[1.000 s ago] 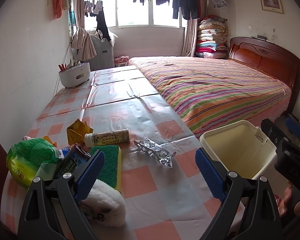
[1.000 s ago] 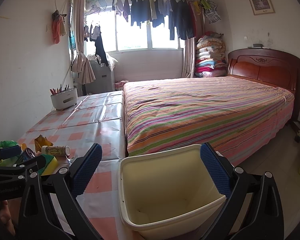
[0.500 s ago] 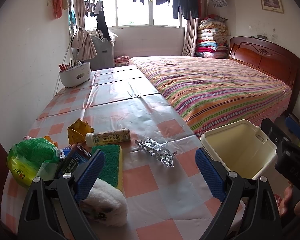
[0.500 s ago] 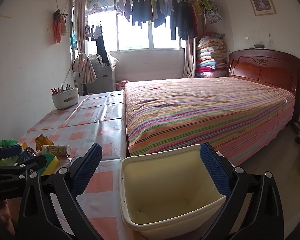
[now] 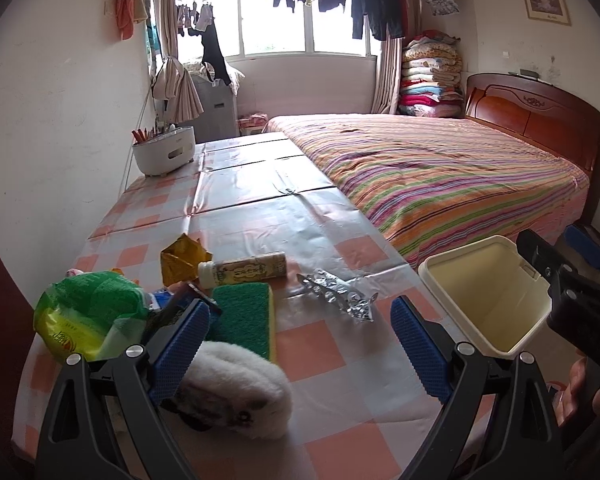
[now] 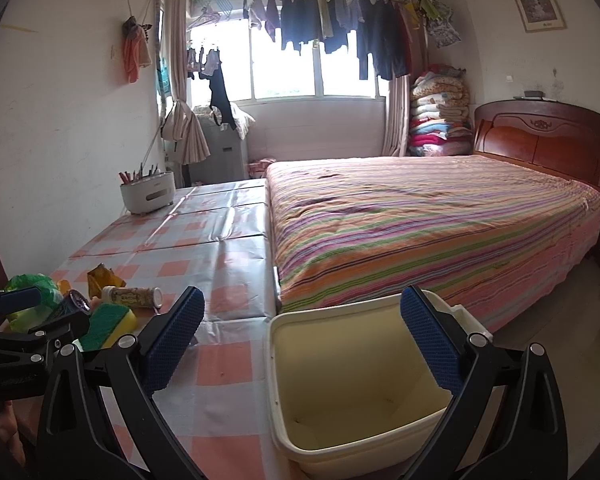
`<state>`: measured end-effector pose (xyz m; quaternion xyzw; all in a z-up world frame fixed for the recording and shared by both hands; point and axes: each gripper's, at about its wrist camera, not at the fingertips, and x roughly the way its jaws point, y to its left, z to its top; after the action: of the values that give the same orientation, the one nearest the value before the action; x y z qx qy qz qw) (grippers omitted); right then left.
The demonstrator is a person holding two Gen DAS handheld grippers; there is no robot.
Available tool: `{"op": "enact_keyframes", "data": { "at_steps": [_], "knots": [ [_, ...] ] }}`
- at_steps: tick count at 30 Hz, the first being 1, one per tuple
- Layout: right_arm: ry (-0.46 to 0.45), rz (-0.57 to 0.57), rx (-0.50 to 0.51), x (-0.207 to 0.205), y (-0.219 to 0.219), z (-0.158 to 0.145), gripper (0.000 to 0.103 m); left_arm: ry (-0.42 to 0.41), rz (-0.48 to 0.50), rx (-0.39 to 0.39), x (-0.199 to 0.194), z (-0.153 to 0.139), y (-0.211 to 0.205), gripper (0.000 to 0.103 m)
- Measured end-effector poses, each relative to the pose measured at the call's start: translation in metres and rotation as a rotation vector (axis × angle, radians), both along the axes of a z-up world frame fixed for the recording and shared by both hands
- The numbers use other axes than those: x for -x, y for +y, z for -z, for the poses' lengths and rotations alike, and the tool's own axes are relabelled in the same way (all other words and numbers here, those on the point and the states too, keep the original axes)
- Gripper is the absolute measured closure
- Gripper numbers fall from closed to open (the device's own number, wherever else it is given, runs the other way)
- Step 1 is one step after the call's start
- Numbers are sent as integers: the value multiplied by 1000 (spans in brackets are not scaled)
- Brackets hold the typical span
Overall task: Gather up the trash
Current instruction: 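Grasp the white fluffy toy with the right gripper while the left grasps the white plastic bag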
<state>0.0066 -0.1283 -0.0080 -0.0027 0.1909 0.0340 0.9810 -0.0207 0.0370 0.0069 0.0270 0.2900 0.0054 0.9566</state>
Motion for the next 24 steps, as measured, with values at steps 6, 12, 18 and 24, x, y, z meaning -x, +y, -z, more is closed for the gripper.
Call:
{"op": "enact_keyframes", "data": {
  "at_steps": [6,12,18,24],
  "knots": [
    [16,-62,2,-5,21,2,6,-3,-35,-17,10,-1,23,14],
    [29,-192,5,-8,55,6,6,-29,-110,-18,33,-4,69,14],
    [64,-340,-10,-9,90,12,6,-1,-184,18,49,3,119,14],
    [137,-506,-25,-8,126,23,6,43,-206,18,62,17,144,14]
  ]
}}
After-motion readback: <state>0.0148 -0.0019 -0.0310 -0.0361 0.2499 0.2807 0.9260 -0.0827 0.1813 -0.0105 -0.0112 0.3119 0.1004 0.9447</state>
